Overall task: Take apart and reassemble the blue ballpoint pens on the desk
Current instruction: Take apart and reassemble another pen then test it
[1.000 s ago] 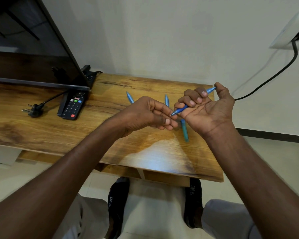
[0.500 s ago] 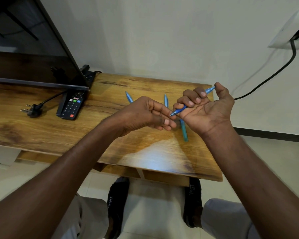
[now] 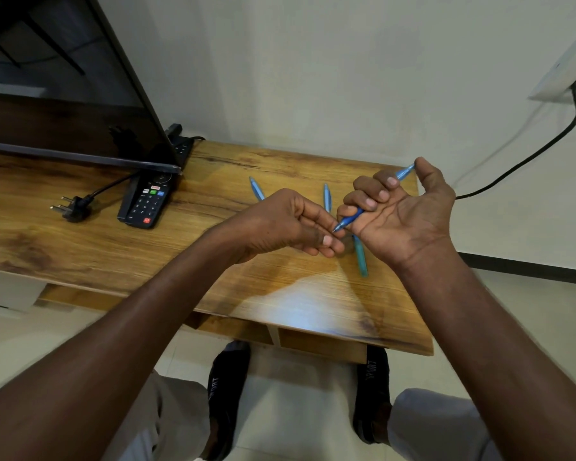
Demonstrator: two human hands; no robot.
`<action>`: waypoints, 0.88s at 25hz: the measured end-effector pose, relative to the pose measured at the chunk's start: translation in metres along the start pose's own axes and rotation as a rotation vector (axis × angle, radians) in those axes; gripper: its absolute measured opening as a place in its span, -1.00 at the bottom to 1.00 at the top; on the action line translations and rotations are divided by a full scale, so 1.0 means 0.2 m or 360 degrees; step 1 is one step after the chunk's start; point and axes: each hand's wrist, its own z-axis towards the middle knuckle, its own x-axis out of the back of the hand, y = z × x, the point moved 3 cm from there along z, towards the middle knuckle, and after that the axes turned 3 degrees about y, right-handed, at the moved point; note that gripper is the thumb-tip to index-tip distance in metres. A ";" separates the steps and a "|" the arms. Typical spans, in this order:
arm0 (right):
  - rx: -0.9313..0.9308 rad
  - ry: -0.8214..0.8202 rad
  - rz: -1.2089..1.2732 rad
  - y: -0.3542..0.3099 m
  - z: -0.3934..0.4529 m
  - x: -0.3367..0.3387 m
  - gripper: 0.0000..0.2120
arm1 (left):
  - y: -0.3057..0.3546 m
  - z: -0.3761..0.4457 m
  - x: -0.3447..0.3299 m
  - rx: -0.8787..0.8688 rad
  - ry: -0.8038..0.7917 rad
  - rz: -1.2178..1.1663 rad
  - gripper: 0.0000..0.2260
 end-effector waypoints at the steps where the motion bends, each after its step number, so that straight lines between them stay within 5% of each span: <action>1: 0.0002 0.0000 -0.0031 0.00 0.00 0.00 -0.53 | 0.00 0.00 0.00 0.0002 -0.0004 0.0008 -0.79; 22: -0.0013 0.0042 0.0153 -0.01 0.01 0.03 -0.52 | 0.01 0.00 0.00 0.0007 0.0026 -0.0028 -0.76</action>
